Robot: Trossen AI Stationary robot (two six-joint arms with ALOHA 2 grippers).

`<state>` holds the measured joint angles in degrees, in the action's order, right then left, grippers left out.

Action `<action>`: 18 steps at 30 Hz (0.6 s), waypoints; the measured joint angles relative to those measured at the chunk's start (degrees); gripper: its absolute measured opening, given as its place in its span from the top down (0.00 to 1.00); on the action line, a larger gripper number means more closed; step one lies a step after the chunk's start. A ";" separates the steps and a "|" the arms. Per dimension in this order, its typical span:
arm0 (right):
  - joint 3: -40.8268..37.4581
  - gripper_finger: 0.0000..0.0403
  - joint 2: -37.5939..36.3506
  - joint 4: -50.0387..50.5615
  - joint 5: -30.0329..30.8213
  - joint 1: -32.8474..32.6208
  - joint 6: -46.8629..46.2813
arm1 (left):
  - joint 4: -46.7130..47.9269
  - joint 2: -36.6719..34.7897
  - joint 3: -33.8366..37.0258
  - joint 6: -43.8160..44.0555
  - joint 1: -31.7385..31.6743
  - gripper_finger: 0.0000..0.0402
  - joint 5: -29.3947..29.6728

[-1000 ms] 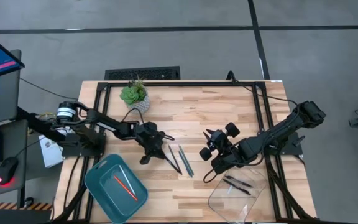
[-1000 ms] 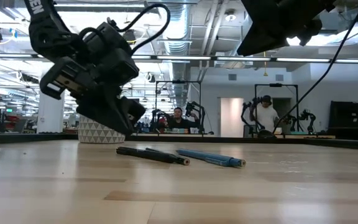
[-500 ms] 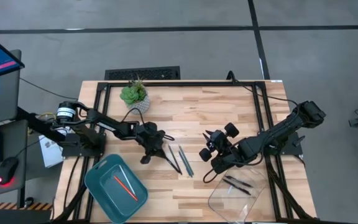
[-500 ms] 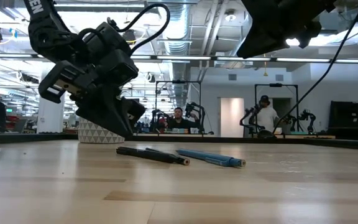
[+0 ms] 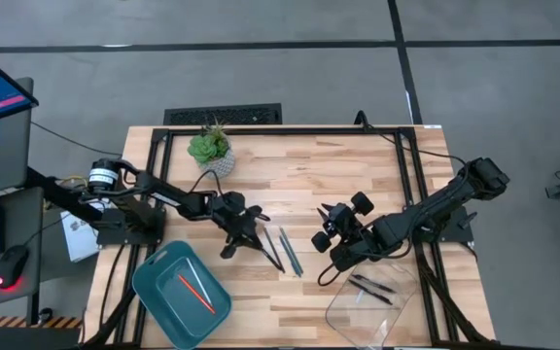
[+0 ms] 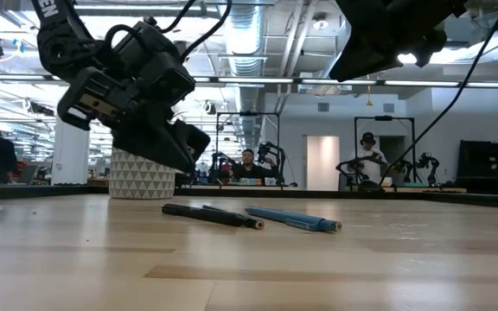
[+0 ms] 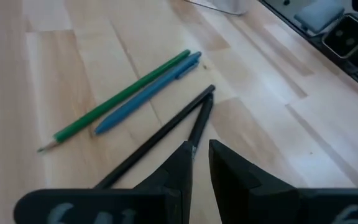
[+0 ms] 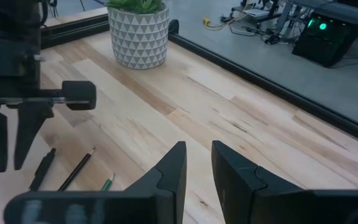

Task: Sort pens & pencils
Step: Put the black pen into the transparent bin

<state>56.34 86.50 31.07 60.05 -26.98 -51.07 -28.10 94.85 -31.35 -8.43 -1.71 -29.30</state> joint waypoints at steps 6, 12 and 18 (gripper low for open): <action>0.00 0.76 0.00 -0.01 0.00 0.00 0.00 | -0.33 0.00 0.00 0.61 1.46 0.85 1.64; 0.00 0.76 0.00 -0.02 0.00 0.00 0.02 | -1.39 0.00 0.02 2.92 1.85 0.72 6.08; 0.00 0.76 0.00 0.00 -0.04 0.00 0.02 | -0.73 0.00 0.04 -1.62 2.10 0.63 5.99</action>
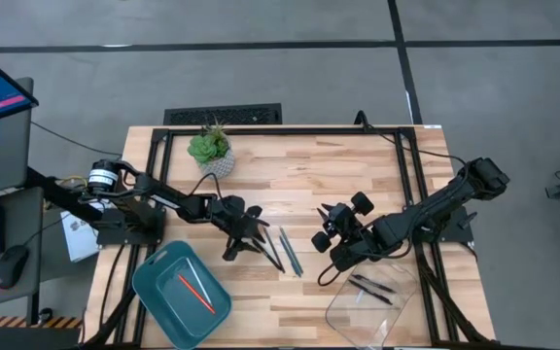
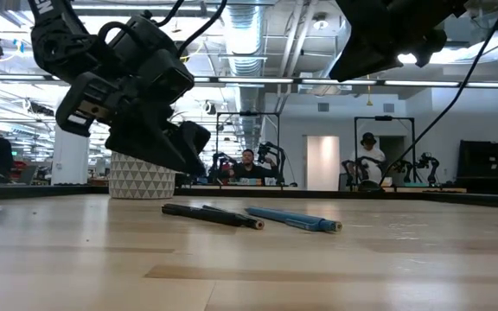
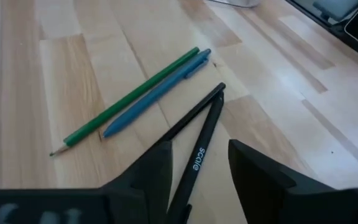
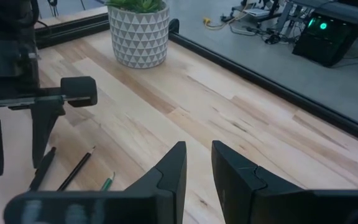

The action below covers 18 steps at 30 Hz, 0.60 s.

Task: Sort pens & pencils
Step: Put the black pen into the transparent bin

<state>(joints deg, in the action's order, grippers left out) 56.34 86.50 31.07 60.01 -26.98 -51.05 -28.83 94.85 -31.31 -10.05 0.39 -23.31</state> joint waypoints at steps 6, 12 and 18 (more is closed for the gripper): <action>0.00 0.76 0.00 0.15 -0.17 0.00 0.00 | 0.84 0.00 0.00 -1.13 0.17 0.62 -0.71; -0.02 0.76 0.00 0.17 -0.17 0.00 0.00 | -0.61 2.79 0.04 -3.01 0.84 0.66 -1.27; -0.02 0.76 0.00 0.33 -0.17 0.00 0.00 | -5.90 7.85 -0.04 -2.88 0.68 0.69 -1.29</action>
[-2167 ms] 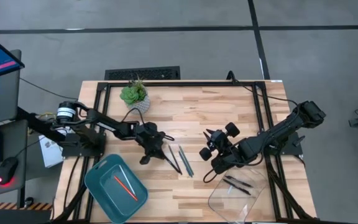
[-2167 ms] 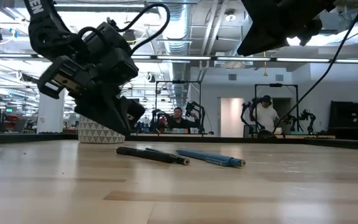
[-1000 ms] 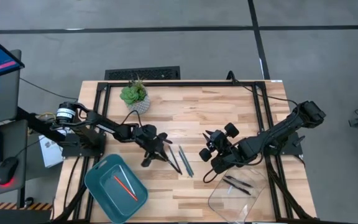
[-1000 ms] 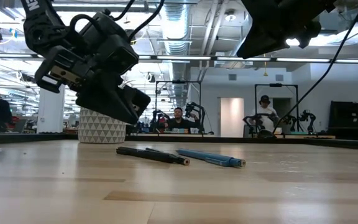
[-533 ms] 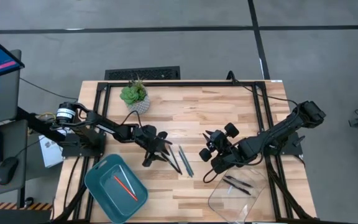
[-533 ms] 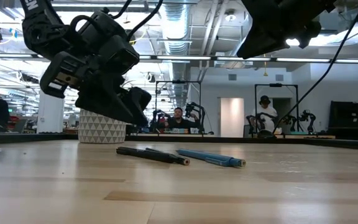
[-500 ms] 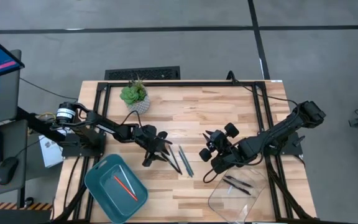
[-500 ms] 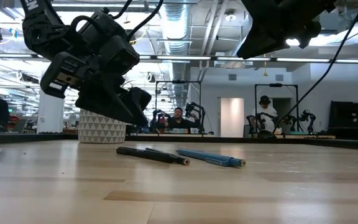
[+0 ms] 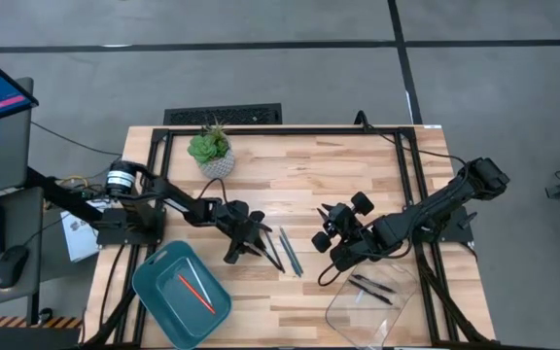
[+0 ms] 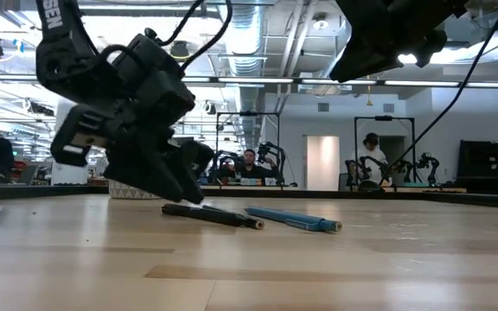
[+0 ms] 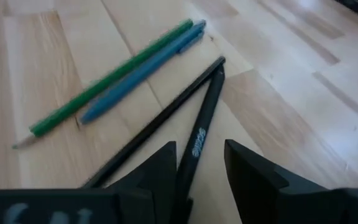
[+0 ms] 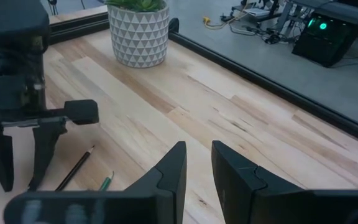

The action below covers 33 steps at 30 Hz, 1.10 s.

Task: Sort pens & pencils
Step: Put the black pen into the transparent bin

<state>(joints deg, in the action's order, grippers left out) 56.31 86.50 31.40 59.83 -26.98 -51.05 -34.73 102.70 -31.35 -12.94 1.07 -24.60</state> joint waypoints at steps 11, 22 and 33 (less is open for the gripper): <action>-0.02 0.76 0.00 0.01 0.00 0.00 0.00 | -7.42 6.91 -0.17 1.03 0.05 0.69 -2.18; -0.02 0.76 0.00 0.02 0.00 0.00 0.00 | -9.00 7.82 -0.20 1.63 0.08 0.70 -2.78; -0.02 0.76 0.00 0.02 0.00 0.00 -0.02 | -8.75 7.92 -0.22 0.33 0.05 0.92 -2.08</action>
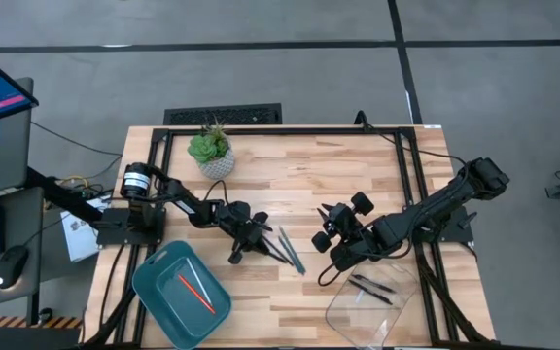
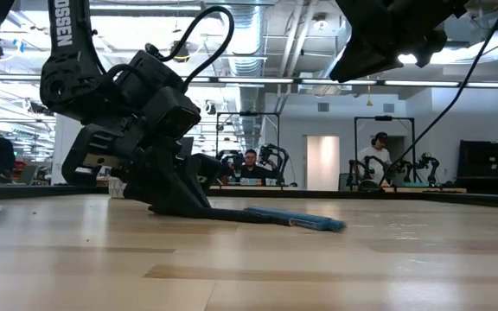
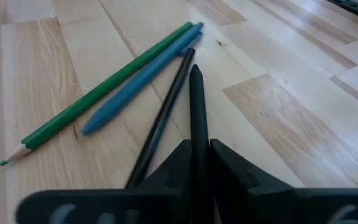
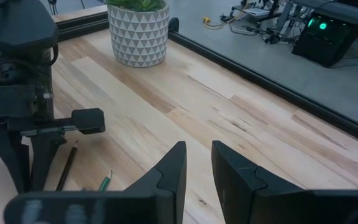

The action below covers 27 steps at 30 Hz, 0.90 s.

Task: Sort pens & pencils
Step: Put the black pen into the transparent bin

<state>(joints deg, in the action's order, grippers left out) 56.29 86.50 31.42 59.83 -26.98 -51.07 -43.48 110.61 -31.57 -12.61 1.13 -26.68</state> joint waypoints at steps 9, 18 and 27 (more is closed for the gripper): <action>0.00 0.76 0.00 0.04 0.00 0.00 0.02 | -0.04 0.04 0.02 0.02 0.04 0.91 0.01; 0.00 0.76 0.00 0.04 0.00 0.00 0.02 | -0.10 0.06 0.07 -0.91 0.09 0.96 -0.04; 0.00 0.76 0.00 0.04 0.00 0.00 0.00 | -0.16 0.08 0.07 -1.13 0.09 0.95 -0.30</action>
<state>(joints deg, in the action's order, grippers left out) 56.29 86.50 31.46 59.83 -26.98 -51.06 -43.64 110.69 -31.51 -13.74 1.21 -26.97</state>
